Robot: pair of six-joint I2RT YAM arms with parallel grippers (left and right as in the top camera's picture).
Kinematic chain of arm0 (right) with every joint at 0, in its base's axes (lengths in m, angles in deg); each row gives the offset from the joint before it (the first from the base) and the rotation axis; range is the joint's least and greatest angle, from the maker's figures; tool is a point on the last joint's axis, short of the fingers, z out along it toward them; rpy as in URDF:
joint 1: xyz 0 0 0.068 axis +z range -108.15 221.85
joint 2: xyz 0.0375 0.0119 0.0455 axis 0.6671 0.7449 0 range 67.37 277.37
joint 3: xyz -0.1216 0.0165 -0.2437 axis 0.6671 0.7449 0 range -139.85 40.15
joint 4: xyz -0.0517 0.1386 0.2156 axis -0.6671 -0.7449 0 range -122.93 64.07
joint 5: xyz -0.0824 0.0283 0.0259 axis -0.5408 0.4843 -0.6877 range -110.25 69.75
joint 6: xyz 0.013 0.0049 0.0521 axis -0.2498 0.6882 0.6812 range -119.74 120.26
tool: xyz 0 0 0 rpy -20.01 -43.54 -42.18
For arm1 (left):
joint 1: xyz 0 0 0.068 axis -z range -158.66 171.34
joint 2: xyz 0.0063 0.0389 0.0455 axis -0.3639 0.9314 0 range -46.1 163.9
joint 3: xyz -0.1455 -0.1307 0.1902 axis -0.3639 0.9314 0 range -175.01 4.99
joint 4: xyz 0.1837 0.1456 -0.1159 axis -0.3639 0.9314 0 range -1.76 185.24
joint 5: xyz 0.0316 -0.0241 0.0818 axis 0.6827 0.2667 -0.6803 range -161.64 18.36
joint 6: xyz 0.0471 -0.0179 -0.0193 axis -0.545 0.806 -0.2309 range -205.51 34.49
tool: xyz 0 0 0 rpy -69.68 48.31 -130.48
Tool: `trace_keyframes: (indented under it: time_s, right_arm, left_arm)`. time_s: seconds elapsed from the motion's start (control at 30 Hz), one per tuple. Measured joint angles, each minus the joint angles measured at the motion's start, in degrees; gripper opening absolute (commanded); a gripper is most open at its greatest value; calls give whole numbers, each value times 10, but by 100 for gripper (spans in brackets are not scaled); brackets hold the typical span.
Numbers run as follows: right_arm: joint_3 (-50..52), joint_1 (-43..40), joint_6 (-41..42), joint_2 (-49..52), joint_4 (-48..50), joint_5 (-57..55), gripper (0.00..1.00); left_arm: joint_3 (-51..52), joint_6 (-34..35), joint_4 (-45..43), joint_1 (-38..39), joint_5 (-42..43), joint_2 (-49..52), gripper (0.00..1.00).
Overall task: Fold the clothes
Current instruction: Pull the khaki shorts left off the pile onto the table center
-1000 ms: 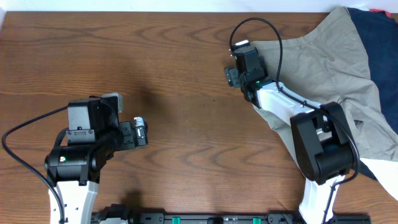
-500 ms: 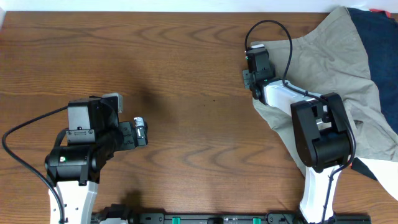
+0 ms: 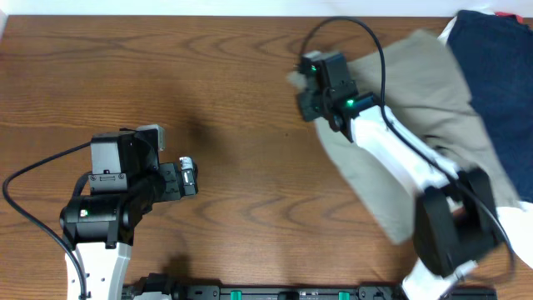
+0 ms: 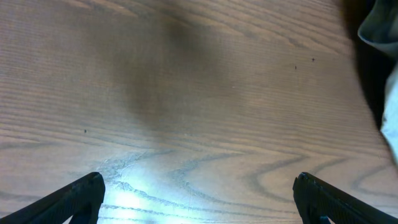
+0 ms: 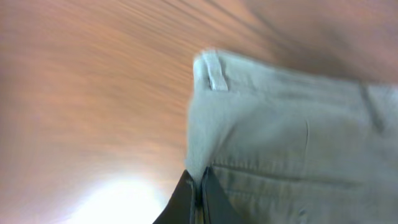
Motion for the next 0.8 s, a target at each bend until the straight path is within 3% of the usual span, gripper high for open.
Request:
trace_keyframes:
  time_s: [0.2, 0.37, 0.53, 0.63, 0.67, 0.7, 0.73, 0.77, 0.8]
  right_arm:
    - [-15, 114, -21, -130, -90, 99, 1]
    - [-15, 165, -27, -187, -107, 147, 1]
    - [-14, 153, -30, -202, -93, 54, 1]
    - [-14, 109, -32, -188, -14, -66, 1]
    - [-14, 84, -33, -177, 32, -111, 6]
    - [-14, 56, -31, -164, 77, -153, 28]
    - [-15, 26, -25, -149, 116, -189, 66]
    - [-15, 0, -18, -137, 147, -212, 94]
    - [-16, -30, -10, -123, 165, -228, 99]
  left_arm:
    - [0, 0, 0, 0, 0, 0, 98]
    - [0, 0, 0, 0, 0, 0, 98]
    - [0, 0, 0, 0, 0, 0, 98]
    - [0, 0, 0, 0, 0, 0, 98]
    - [0, 0, 0, 0, 0, 0, 98]
    - [0, 0, 0, 0, 0, 0, 98]
    - [0, 0, 0, 0, 0, 0, 98]
    - [0, 0, 0, 0, 0, 0, 98]
    - [0, 0, 0, 0, 0, 0, 98]
